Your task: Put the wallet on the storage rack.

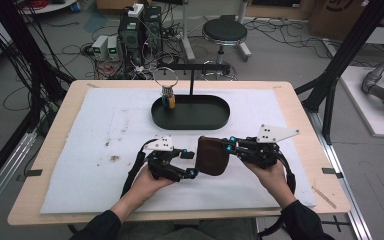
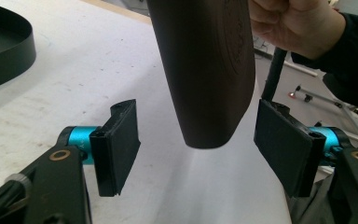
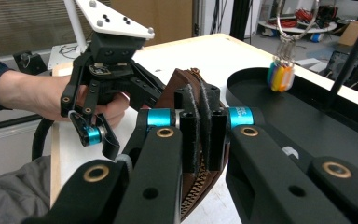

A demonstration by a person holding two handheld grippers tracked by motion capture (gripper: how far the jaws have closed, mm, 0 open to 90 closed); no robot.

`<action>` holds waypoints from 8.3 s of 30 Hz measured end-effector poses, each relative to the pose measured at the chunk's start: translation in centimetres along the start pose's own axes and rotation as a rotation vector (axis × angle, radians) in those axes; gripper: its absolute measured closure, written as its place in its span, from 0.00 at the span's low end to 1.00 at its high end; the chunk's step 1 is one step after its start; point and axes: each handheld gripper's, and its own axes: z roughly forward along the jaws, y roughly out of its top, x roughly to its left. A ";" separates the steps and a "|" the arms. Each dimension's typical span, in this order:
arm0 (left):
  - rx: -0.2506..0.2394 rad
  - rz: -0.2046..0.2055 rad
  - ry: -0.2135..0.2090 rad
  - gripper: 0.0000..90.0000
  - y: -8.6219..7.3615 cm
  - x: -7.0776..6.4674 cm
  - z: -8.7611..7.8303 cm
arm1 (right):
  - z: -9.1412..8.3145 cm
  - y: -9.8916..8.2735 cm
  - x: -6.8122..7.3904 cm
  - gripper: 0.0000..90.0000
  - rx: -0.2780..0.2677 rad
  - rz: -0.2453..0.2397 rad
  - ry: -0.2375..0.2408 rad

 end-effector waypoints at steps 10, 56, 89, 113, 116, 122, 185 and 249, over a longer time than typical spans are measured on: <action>-0.004 -0.015 -0.034 0.43 -0.1 0.1 0.6 | 0.0 0.3 0.3 0.98 -0.011 0.002 0.016; 0.201 0.245 -0.056 0.74 2.1 -2.1 -0.5 | 2.3 -0.4 -1.2 0.41 0.172 0.081 0.243; -0.028 0.150 -0.092 0.55 1.8 -1.4 -1.0 | 1.2 0.0 -0.6 0.65 -0.015 0.089 0.275; 0.319 0.306 -0.030 0.74 3.8 -2.2 -2.1 | 1.1 1.4 0.4 0.46 0.203 -0.086 0.264; 0.338 0.320 -0.045 0.74 3.8 -2.5 -1.8 | 2.0 1.2 0.9 0.49 0.257 -0.113 0.271; 0.326 0.328 -0.061 0.74 4.0 -2.6 -1.9 | 2.6 0.7 1.2 0.66 0.312 -0.134 0.290; -0.195 0.132 -0.031 0.42 3.7 -1.0 -5.8 | 1.1 0.0 -0.7 0.74 0.013 0.059 0.298; -0.072 0.186 0.358 0.31 0.1 -0.9 -11.4 | 14.4 -1.3 -11.9 0.75 0.053 0.167 -0.340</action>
